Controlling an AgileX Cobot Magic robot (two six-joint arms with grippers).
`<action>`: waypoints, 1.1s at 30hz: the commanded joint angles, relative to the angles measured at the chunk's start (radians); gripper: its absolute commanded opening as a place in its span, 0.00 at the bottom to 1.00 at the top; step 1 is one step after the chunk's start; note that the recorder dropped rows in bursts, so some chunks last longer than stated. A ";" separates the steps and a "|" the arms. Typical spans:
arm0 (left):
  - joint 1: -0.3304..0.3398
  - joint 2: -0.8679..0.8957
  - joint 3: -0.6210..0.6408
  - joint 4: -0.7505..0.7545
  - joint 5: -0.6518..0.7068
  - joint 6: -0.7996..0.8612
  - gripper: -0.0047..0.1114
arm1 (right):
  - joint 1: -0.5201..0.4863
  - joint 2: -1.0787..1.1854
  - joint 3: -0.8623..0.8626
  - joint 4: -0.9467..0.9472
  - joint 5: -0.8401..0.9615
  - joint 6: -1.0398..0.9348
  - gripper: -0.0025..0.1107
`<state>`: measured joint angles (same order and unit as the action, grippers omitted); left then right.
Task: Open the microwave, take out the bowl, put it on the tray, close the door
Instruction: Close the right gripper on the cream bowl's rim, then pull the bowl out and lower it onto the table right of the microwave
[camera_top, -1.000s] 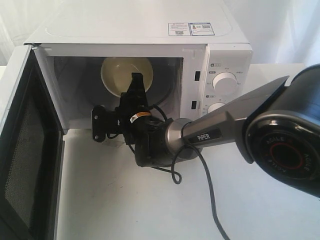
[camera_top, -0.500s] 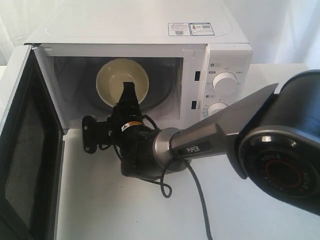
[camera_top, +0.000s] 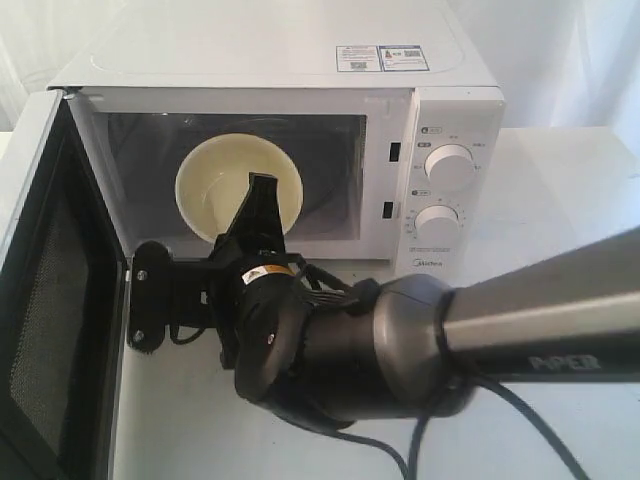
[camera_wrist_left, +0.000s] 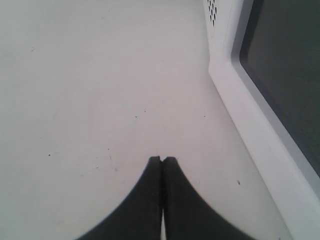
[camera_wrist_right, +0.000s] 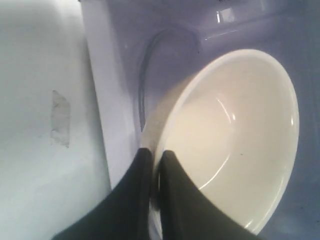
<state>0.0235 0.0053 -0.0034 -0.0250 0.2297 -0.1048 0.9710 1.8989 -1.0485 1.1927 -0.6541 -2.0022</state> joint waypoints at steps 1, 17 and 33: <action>0.004 -0.005 0.003 0.002 0.003 -0.001 0.04 | 0.062 -0.109 0.077 0.143 0.003 -0.124 0.02; 0.004 -0.005 0.003 0.002 0.003 -0.001 0.04 | 0.157 -0.528 0.356 0.533 -0.101 -0.133 0.02; 0.004 -0.005 0.003 0.002 0.003 -0.001 0.04 | 0.184 -0.560 0.596 0.552 -0.172 -0.133 0.02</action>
<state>0.0235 0.0053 -0.0034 -0.0250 0.2297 -0.1048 1.1486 1.3463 -0.4871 1.7556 -0.8801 -2.1155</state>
